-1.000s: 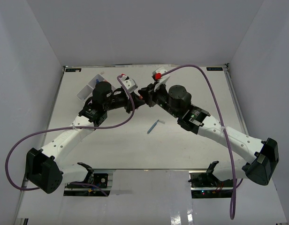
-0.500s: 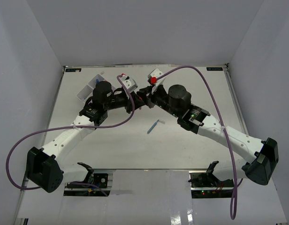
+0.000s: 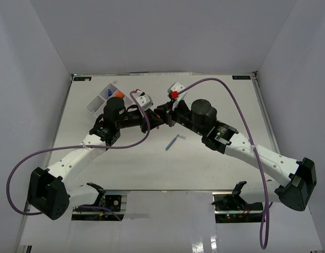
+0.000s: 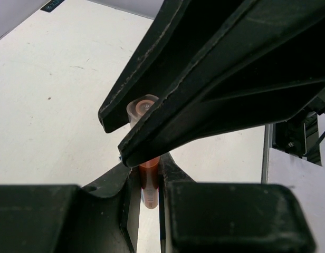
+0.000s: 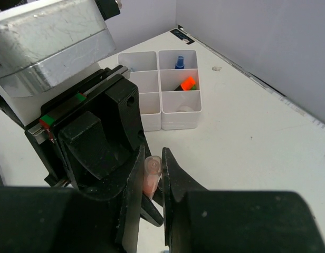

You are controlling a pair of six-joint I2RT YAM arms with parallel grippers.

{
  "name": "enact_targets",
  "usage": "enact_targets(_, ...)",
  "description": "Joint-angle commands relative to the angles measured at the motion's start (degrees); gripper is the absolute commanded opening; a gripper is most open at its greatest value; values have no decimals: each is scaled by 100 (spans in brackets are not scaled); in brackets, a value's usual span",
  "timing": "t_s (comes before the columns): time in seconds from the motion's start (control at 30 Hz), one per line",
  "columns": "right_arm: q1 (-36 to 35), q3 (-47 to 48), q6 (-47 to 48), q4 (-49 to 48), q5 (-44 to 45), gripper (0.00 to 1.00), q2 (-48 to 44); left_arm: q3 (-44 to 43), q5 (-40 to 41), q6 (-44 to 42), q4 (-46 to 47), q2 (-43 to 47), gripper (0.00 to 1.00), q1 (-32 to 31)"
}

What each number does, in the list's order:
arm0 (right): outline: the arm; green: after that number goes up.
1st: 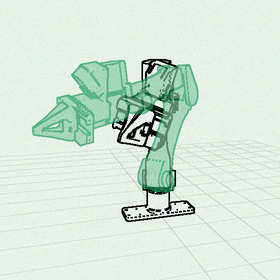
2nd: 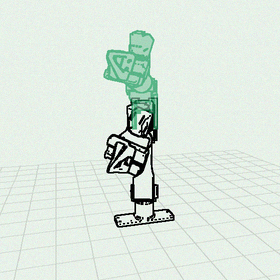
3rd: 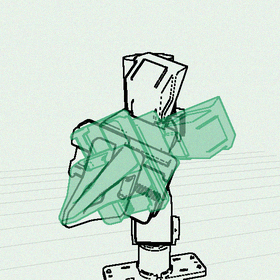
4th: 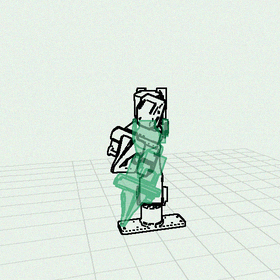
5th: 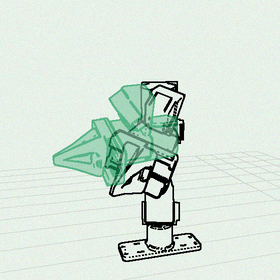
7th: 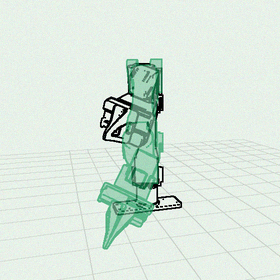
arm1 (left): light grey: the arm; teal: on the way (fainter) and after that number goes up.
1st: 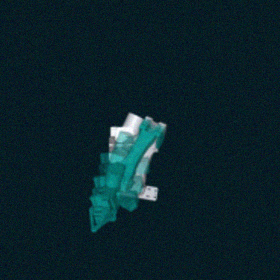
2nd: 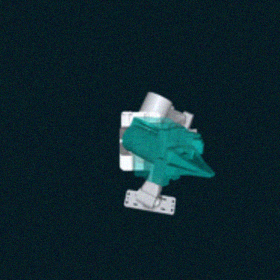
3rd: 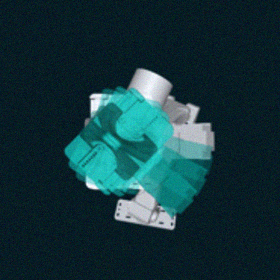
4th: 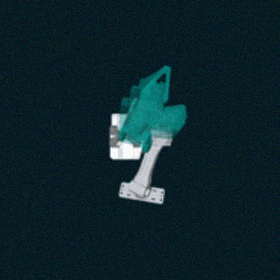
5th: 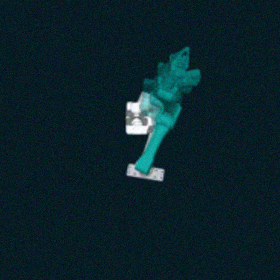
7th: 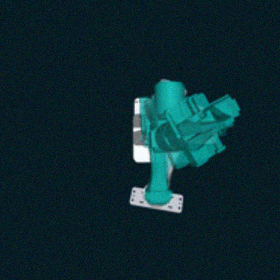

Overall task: Sort the stationery into containers
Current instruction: Close the pen cap on the pen.

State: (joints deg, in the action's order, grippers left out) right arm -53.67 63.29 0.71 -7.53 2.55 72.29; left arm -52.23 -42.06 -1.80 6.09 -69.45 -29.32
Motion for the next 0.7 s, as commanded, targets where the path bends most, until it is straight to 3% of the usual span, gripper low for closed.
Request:
enact_targets(0.0,-65,-510,-27,2625,-299,8,198,-193,-205,128,1766,836,0,164)
enact_targets(0.3,-56,-440,-97,2265,-474,8,66,309,-873,136,1377,1021,0,164)
enact_targets(0.67,-65,-519,52,2238,-606,8,206,591,-566,22,1475,1302,0,164)
